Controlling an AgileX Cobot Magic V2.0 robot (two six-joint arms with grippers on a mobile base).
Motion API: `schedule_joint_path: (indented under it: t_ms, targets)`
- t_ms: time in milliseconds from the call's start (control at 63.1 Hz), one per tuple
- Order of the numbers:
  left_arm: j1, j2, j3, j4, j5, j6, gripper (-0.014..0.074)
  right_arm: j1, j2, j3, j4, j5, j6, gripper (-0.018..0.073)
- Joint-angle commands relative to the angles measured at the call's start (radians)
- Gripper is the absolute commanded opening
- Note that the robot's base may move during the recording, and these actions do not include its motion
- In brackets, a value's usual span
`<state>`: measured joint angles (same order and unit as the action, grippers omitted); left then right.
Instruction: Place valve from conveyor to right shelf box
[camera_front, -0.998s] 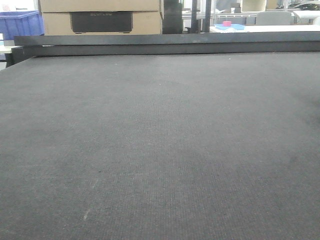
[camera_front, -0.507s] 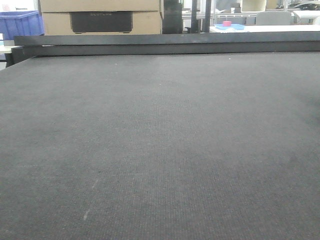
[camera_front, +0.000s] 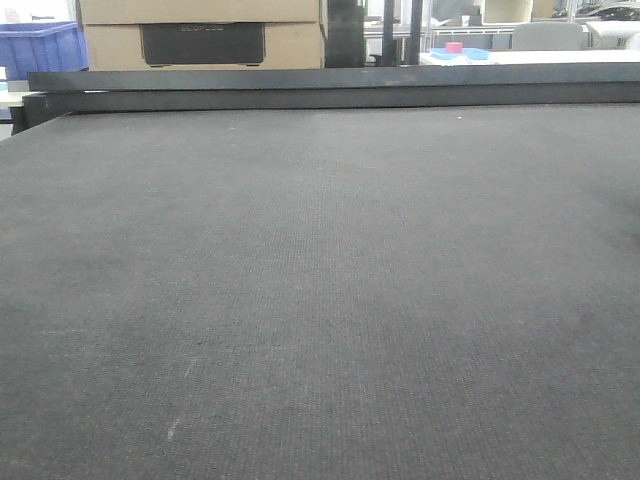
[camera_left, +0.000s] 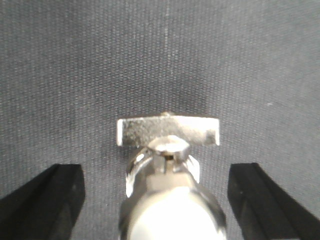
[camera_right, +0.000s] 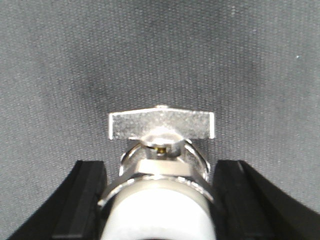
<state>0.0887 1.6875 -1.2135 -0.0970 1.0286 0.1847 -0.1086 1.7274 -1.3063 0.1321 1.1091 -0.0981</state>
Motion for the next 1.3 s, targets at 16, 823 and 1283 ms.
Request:
schedule_joint_path:
  t_ms: [16, 823, 1283]
  targets:
    - [-0.005, 0.007, -0.009, -0.003, -0.008, -0.003, 0.0447, 0.001, -0.003, 0.004, 0.014, -0.020, -0.006, -0.0163]
    - [-0.005, -0.027, -0.084, -0.008, 0.108, -0.003, -0.0111, 0.001, -0.038, 0.002, 0.023, -0.042, -0.006, -0.0166]
    - [-0.060, -0.257, -0.104, -0.179, 0.008, -0.003, -0.0111, 0.001, -0.263, 0.012, 0.048, -0.185, -0.006, -0.0167]
